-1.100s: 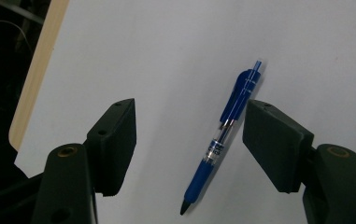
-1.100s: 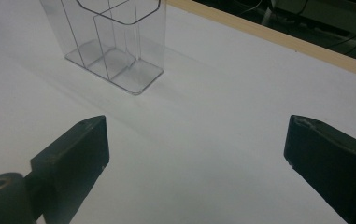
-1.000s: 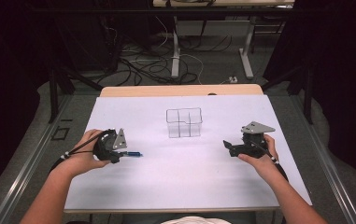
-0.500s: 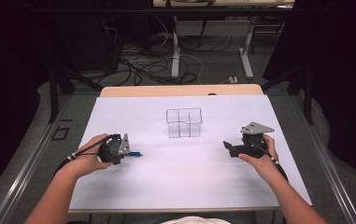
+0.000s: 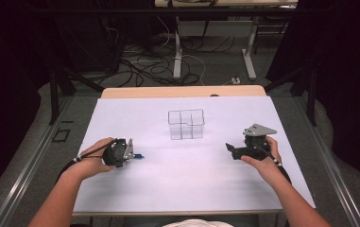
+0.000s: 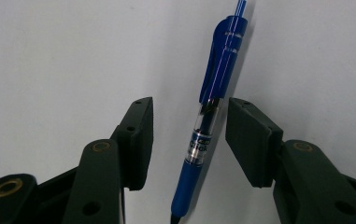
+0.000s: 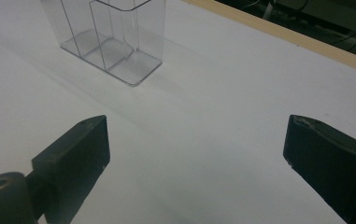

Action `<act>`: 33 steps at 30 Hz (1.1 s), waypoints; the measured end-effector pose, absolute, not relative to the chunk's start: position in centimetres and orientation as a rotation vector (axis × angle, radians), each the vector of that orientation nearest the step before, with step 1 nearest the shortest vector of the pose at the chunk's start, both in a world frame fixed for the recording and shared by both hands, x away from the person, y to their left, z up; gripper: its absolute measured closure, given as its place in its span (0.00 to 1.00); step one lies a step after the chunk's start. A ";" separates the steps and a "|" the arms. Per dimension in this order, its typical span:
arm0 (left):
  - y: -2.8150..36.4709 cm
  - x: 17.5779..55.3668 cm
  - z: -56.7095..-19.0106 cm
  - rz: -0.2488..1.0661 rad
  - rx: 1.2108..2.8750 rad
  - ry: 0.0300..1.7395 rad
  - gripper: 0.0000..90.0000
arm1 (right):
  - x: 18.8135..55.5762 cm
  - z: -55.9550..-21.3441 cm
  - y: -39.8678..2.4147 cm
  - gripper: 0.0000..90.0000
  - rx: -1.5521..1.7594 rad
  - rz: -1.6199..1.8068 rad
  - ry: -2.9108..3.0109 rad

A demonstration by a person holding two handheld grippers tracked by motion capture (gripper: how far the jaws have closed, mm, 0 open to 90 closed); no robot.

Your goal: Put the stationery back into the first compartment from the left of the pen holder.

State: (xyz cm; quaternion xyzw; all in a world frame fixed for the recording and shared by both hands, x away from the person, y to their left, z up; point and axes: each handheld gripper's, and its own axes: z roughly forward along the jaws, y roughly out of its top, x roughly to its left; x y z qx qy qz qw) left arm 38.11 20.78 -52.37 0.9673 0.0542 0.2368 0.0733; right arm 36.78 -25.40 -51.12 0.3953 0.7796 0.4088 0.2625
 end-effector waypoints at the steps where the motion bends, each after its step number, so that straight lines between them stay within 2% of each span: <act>1: 20.8 38.1 -52.5 0.706 2.907 0.169 0.59 | 36.8 -51.1 -25.4 0.07 1.069 1.106 2.109; 18: 20.2 38.5 -53.4 0.681 2.944 0.096 0.69 | 36.9 -51.2 -25.4 0.07 1.067 1.105 2.108; 33: 20.0 38.2 -53.6 0.665 2.977 -0.003 0.85 | 36.9 -51.2 -25.4 0.07 1.060 1.092 2.116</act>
